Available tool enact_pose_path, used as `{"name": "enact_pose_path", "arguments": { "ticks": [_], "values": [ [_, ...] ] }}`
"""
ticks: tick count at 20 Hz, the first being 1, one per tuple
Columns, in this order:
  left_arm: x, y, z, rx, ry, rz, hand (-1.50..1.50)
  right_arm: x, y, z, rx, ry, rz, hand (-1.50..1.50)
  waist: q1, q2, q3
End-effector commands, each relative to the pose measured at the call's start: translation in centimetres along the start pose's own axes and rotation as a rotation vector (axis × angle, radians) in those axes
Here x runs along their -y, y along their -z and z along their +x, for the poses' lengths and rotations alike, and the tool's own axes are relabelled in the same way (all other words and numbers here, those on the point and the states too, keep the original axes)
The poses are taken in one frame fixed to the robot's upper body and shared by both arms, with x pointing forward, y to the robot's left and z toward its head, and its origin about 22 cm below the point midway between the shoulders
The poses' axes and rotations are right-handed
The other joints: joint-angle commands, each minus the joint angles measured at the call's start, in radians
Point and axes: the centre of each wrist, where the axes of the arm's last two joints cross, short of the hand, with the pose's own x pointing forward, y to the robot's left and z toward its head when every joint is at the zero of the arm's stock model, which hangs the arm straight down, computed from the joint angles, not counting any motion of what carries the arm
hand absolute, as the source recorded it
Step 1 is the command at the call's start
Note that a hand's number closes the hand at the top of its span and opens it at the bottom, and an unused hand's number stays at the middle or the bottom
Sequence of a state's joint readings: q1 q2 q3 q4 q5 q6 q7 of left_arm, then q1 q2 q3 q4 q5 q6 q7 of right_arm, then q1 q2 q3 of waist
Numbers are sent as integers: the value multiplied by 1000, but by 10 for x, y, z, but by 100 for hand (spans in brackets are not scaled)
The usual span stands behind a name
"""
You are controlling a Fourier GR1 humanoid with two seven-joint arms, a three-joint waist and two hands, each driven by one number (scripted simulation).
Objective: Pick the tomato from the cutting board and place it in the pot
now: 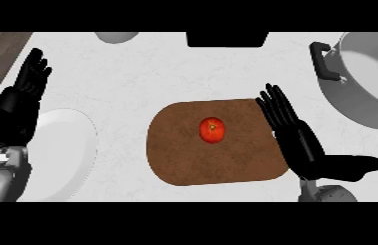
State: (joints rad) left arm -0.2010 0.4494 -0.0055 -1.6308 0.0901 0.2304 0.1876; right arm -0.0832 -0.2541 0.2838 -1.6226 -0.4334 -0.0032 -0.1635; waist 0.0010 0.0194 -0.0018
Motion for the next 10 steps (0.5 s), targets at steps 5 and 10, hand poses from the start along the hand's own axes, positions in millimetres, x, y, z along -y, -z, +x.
{"name": "enact_pose_path", "arguments": {
  "ticks": [5,10],
  "values": [
    [52,-11,-9,-101,-174,-144,0,-80,72,2,-120,20,321,-150,34,-12,1],
    [68,-24,-19,-190,-273,-194,0,-24,71,24,167,-600,55,-150,-4,-25,0]
  ]
}}
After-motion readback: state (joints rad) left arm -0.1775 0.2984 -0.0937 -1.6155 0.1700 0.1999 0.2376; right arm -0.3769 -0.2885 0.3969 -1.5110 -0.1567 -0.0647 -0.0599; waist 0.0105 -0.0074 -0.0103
